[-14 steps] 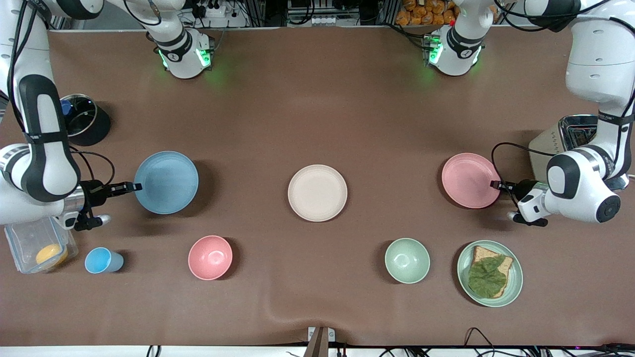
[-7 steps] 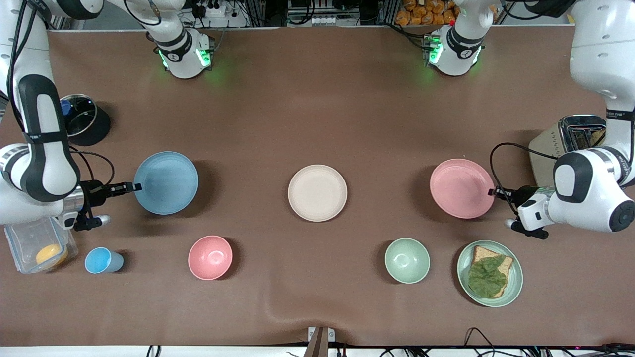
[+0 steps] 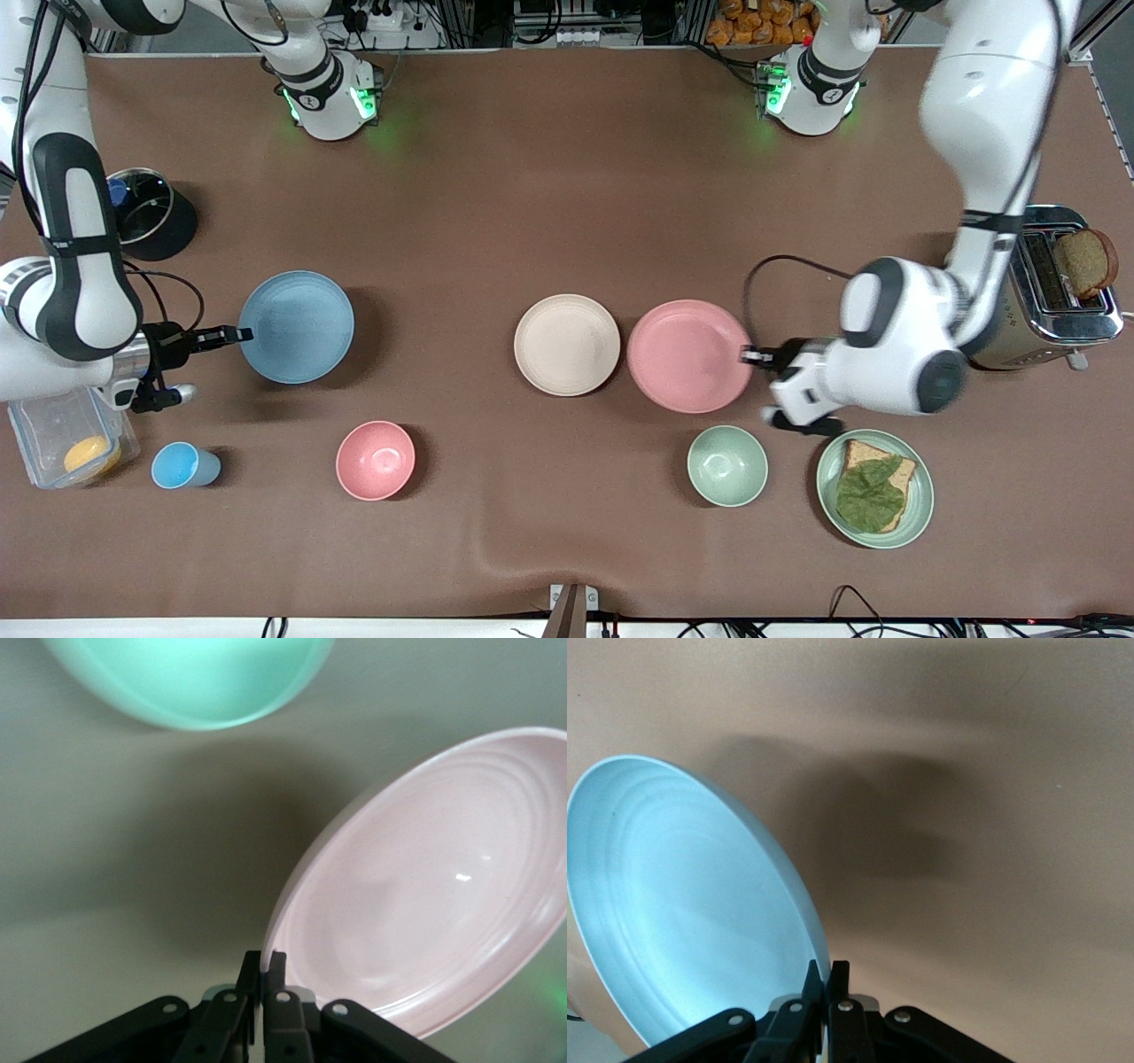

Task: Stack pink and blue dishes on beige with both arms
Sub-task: 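Carry the pink plate with the left gripper onto the beige plate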

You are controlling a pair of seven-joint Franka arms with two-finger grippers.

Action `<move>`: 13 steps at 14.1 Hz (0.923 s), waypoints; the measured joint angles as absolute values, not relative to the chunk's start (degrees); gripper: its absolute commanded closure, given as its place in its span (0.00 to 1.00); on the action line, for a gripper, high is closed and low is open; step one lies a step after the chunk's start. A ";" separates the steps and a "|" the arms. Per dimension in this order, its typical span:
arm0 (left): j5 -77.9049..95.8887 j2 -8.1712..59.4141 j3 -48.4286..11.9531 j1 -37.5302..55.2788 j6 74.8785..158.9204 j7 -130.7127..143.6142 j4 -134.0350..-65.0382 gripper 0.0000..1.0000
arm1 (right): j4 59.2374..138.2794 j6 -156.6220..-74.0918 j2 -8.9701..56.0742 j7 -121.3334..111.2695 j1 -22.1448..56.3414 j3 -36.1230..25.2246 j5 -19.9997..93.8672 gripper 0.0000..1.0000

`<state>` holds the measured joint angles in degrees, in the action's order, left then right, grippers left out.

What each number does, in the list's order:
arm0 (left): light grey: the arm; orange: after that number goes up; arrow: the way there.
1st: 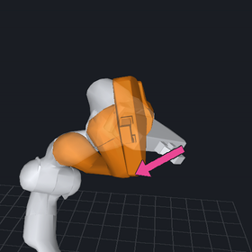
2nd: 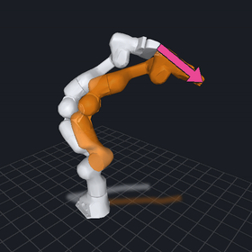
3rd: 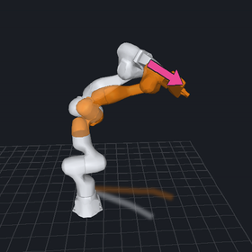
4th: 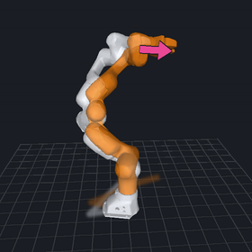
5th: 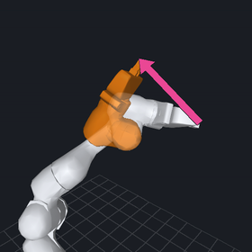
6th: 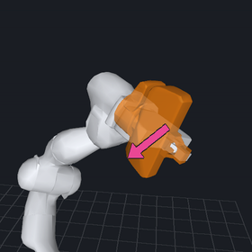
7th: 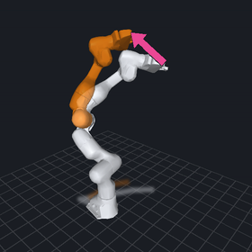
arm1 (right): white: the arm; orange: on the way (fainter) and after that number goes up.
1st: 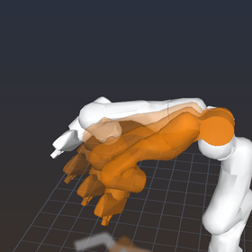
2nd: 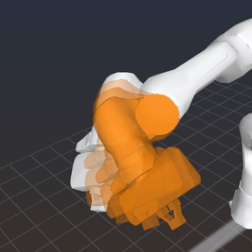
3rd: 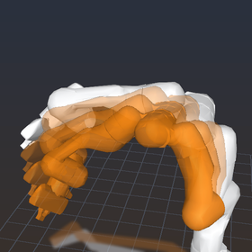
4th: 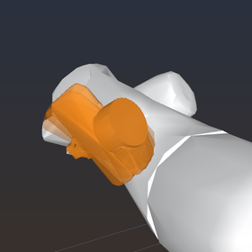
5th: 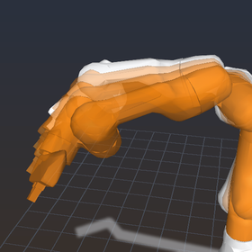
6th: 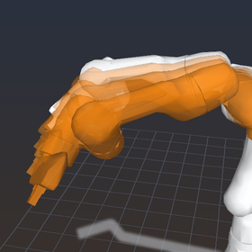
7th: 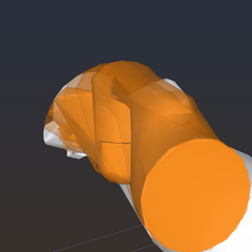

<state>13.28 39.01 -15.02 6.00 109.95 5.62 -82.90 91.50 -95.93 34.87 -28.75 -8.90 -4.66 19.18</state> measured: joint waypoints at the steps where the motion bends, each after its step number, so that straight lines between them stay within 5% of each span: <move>1: 13.28 39.89 -14.99 8.85 113.96 8.31 -82.61 1.00 | 91.49 -95.92 34.87 -28.74 -8.90 -4.66 19.18 1.00; 9: 13.29 45.33 -14.82 19.15 125.21 16.87 -82.24 1.00 | 91.47 -95.88 34.87 -28.73 -8.87 -4.64 19.19 1.00; 10: 13.29 45.31 -14.81 19.39 125.16 16.90 -82.24 0.75 | 91.47 -95.88 34.87 -28.73 -8.79 -4.64 19.19 1.00; 11: 13.29 45.29 -14.82 19.45 124.80 16.91 -82.24 0.11 | 91.47 -95.88 34.87 -28.73 -8.71 -4.63 19.19 1.00; 12: 13.29 45.29 -14.84 19.45 123.88 17.02 -82.24 0.00 | 91.47 -95.88 34.87 -28.73 -8.64 -4.63 19.19 1.00; 13: 13.29 45.29 -14.90 19.52 122.79 17.16 -82.25 0.00 | 91.46 -95.88 34.87 -28.73 -8.59 -4.63 19.18 1.00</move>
<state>13.29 45.29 -14.90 19.52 122.79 17.16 -82.25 91.46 -95.88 34.87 -28.73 -8.59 -4.63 19.18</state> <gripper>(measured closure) 0.802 0.965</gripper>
